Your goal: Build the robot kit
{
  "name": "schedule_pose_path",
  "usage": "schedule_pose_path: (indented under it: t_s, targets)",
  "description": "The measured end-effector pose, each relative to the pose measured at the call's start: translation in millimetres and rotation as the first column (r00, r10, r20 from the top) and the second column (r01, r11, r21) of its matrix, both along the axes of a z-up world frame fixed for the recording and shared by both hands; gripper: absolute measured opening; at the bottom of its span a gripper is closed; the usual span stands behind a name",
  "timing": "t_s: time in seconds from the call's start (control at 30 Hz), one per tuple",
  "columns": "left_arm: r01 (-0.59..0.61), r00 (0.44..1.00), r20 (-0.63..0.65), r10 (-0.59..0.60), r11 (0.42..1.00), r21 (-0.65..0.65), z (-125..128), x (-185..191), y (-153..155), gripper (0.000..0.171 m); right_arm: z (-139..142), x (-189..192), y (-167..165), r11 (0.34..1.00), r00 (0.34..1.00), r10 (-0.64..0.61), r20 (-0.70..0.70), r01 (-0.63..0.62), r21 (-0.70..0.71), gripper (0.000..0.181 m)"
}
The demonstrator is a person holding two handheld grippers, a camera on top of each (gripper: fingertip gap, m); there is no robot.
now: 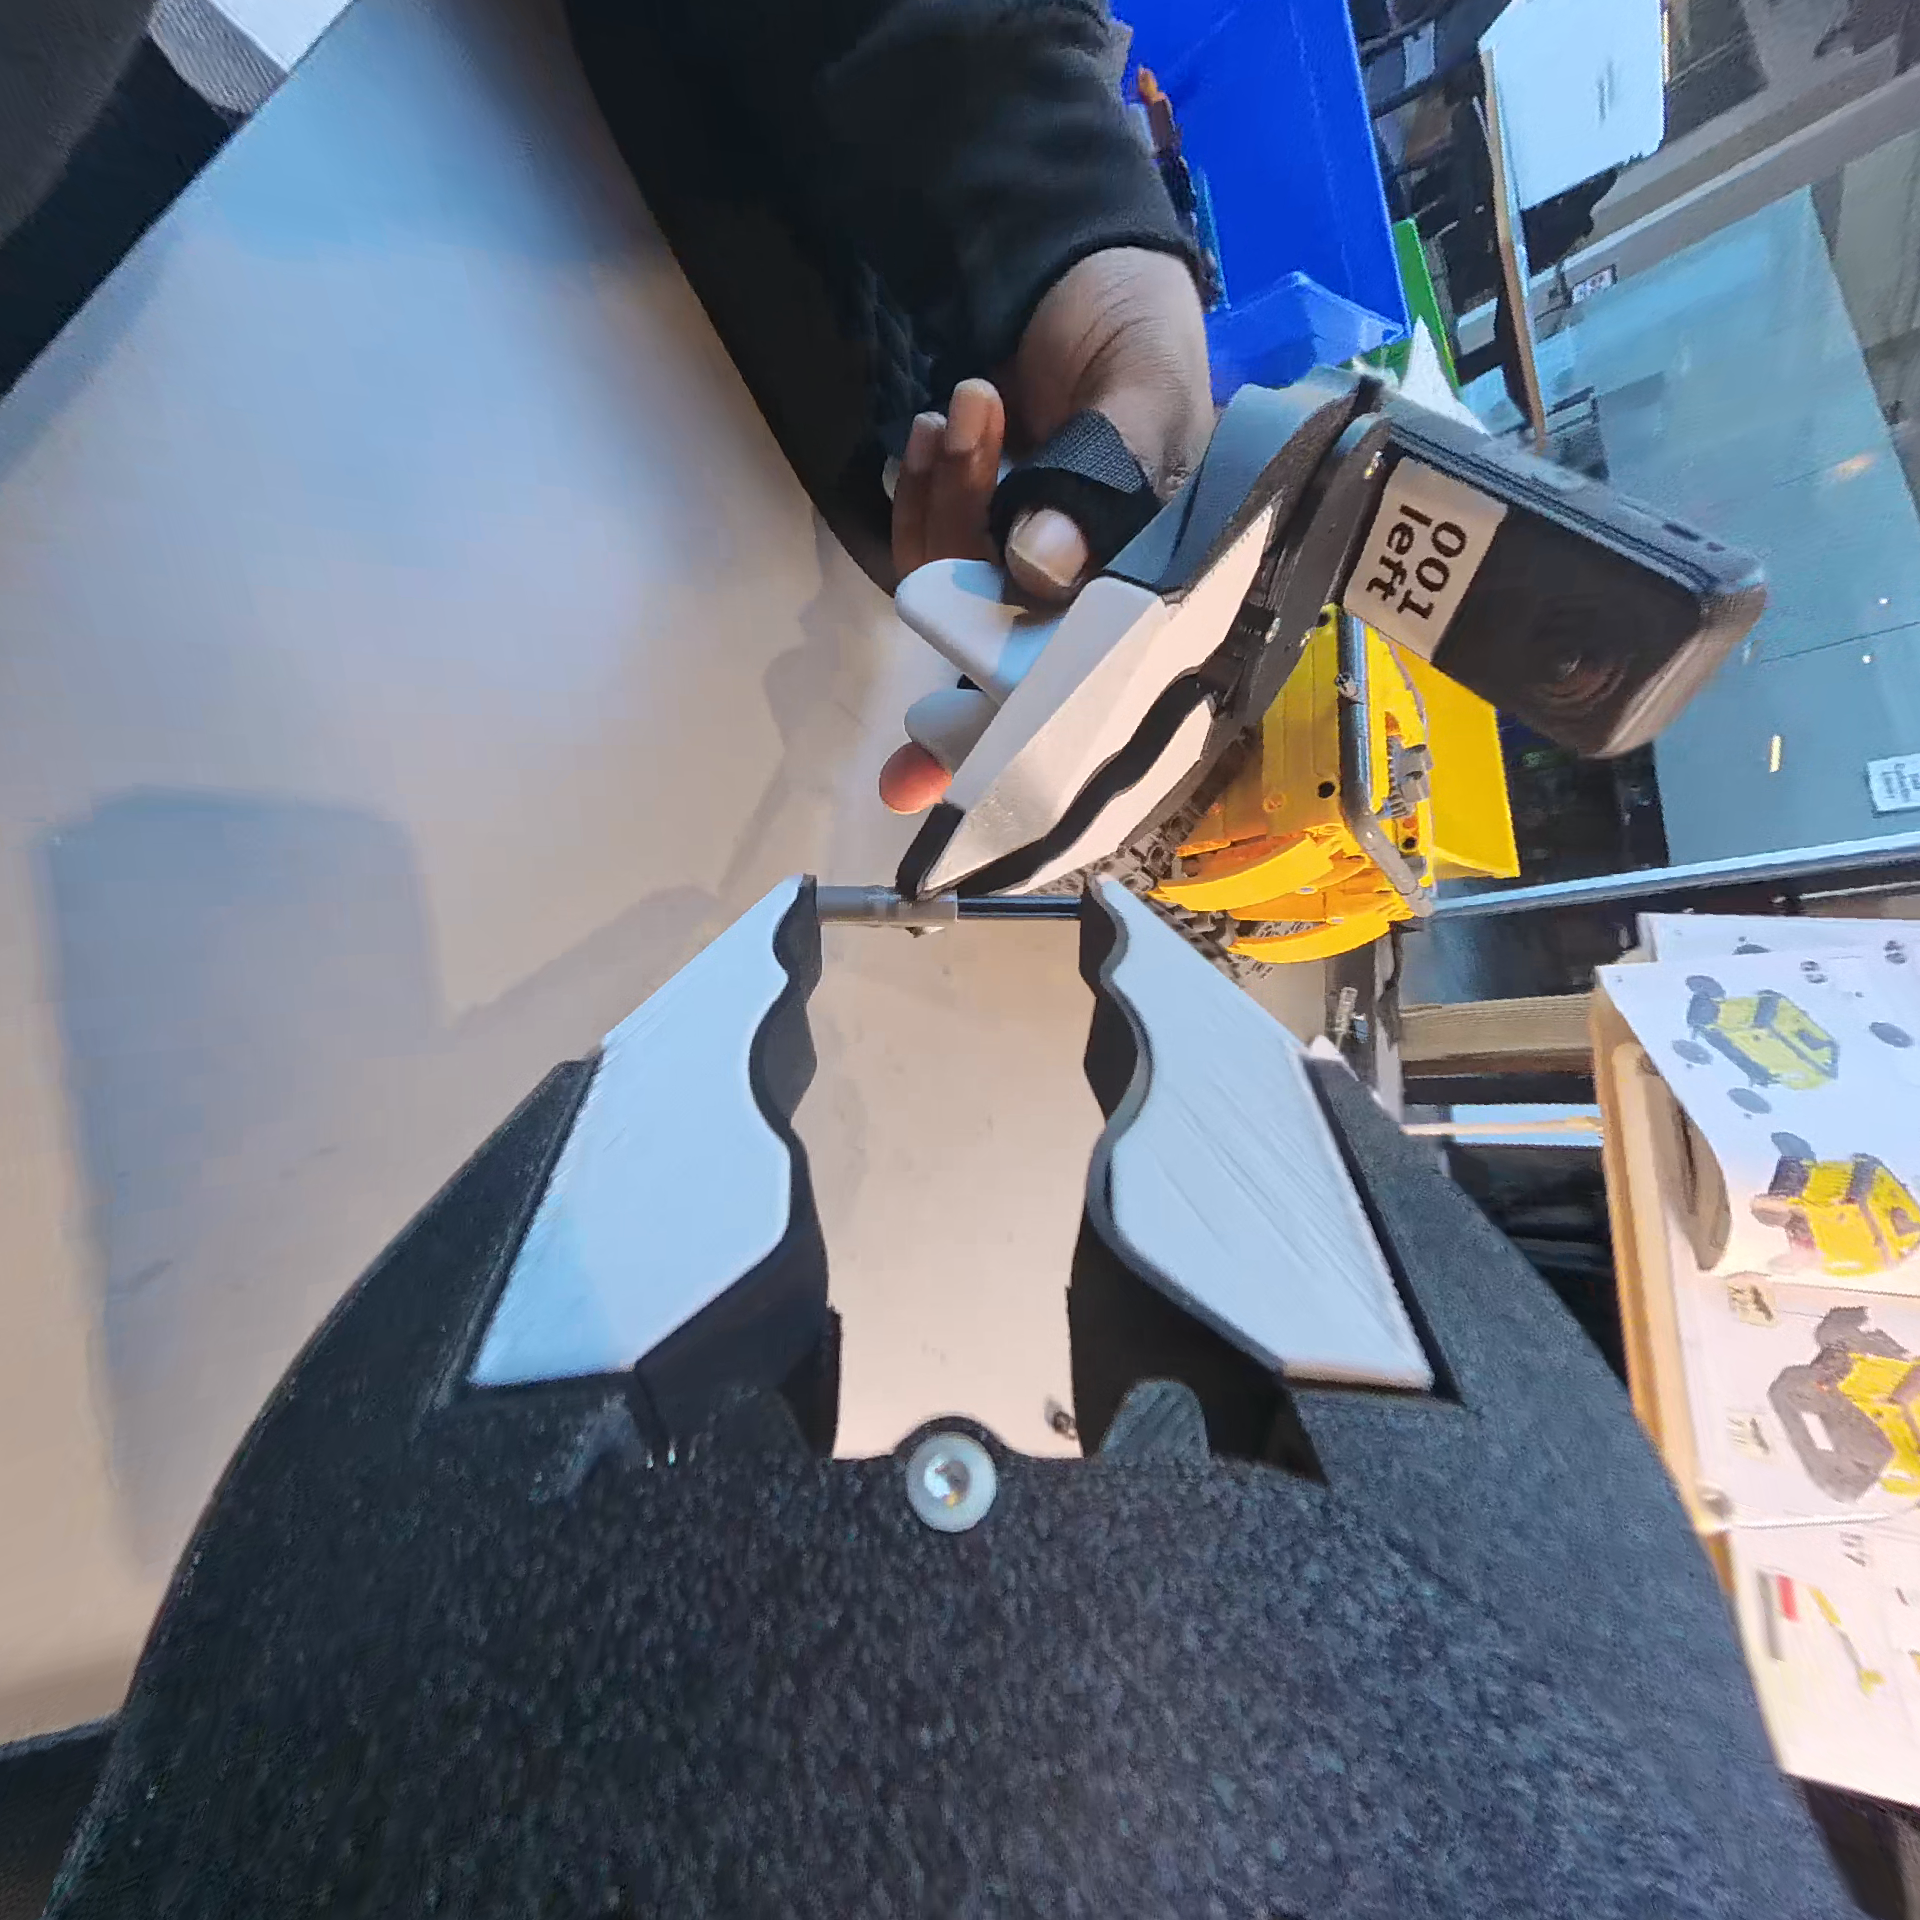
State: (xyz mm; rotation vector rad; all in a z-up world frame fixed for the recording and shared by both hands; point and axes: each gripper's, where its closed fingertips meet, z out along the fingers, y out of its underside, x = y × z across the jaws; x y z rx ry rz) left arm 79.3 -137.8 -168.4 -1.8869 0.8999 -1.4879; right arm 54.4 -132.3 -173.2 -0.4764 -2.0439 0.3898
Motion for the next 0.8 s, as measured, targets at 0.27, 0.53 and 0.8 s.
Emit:
schedule_pose_path:
  t_s: [0.27,0.53,0.8]
  targets:
    - [-0.046,0.994,0.101,0.046,0.999,0.000,14,1,2,0.017,23,-4,7,0.956,0.994,-0.099,-0.051,0.081,-0.280,0.049]
    - [-0.032,0.973,0.225,0.047,0.997,-0.071,29,1,3,0.006,31,-7,6,0.932,0.991,-0.113,-0.075,0.080,-0.354,0.048]
    - [-0.003,0.976,0.219,0.021,0.997,-0.080,26,2,0,0.006,28,-6,2,0.925,0.993,-0.096,-0.065,0.065,-0.373,0.047]
